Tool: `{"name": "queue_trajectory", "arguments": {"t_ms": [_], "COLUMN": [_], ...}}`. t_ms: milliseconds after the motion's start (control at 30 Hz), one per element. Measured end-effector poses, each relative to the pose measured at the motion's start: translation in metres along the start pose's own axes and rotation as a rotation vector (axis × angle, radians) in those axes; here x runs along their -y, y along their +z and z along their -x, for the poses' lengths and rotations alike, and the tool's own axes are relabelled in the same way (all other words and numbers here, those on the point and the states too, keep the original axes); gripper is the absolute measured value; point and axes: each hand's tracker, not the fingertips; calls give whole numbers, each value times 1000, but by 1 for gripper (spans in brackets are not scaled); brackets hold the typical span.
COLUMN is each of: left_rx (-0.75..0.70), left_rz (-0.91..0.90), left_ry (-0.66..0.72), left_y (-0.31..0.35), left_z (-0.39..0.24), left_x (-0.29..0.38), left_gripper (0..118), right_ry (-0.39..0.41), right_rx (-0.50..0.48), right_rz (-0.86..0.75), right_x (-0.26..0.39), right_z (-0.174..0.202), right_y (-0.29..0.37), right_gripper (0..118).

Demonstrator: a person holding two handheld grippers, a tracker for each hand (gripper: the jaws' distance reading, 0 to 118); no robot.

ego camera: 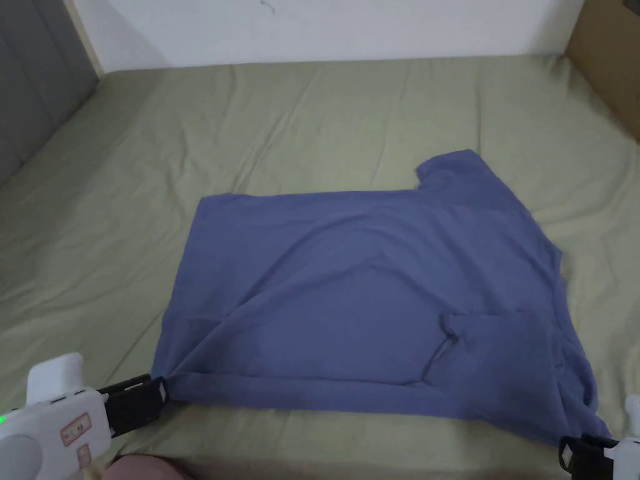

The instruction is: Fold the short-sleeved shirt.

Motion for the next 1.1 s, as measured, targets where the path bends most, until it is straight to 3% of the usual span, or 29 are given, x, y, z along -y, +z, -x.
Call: {"name": "queue_trajectory", "arguments": {"t_ms": [33,67,100,233,367,400,433,500,633,700,733,767,833,867,900,933,1033,1100], "left_rx": [16,25,15,-42,-40,-34,-27,-24,-36,-45,-46,-48,-59,-60,-61,-62,-49,-46], "left_rz": [25,72,120,127,99,91,89,82,91,100,103,103,112,111,114,113,104,105], "left_ry": [18,33,32,-121,-90,-82,-77,-87,-124,-132,-135,-138,-143,-141,-137,-131,-106,-104], "left_y": [-8,-14,-14,-5,0,2,4,4,3,2,2,3,3,3,4,6,9,10], "left_z": [1,0,-6,-27,-24,-24,-25,-27,-31,-32,-32,-32,-31,-30,-30,-28,-24,-24], "left_x": [-1,0,4,18,2,-1,-3,-7,-8,-7,-6,-5,-5,-4,-5,-6,-9,-12], "left_gripper": [91,57,3,2,2,2,2,2,2,2,2,2,2,2,2,2,2,2], "right_ry": [-1,-6,-17,-38,-48,-48,-38,1,24,54,80,95,85,61,47,33,52,-15], "right_rx": [5,5,0,-1,-7,-6,1,20,-13,-2,1,9,41,53,-28,-50,4,-62], "right_rz": [5,11,16,5,-2,-4,-7,-5,-24,-18,-15,-9,24,50,58,54,39,24], "right_x": [-1,-1,-1,0,-5,-7,-10,-19,-36,-40,-42,-43,-42,-40,-37,-34,-33,-35], "right_z": [-1,-2,-4,-8,-15,-16,-15,-13,-9,-9,-9,-9,-12,-14,-17,-19,-23,-27], "right_y": [-2,-3,-3,1,1,-1,-2,-6,-14,-25,-31,-37,-51,-54,-51,-48,-43,-33], "right_gripper": [4,4,4,4,5,13,36,95,96,91,74,35,4,0,0,0,0,0]}}
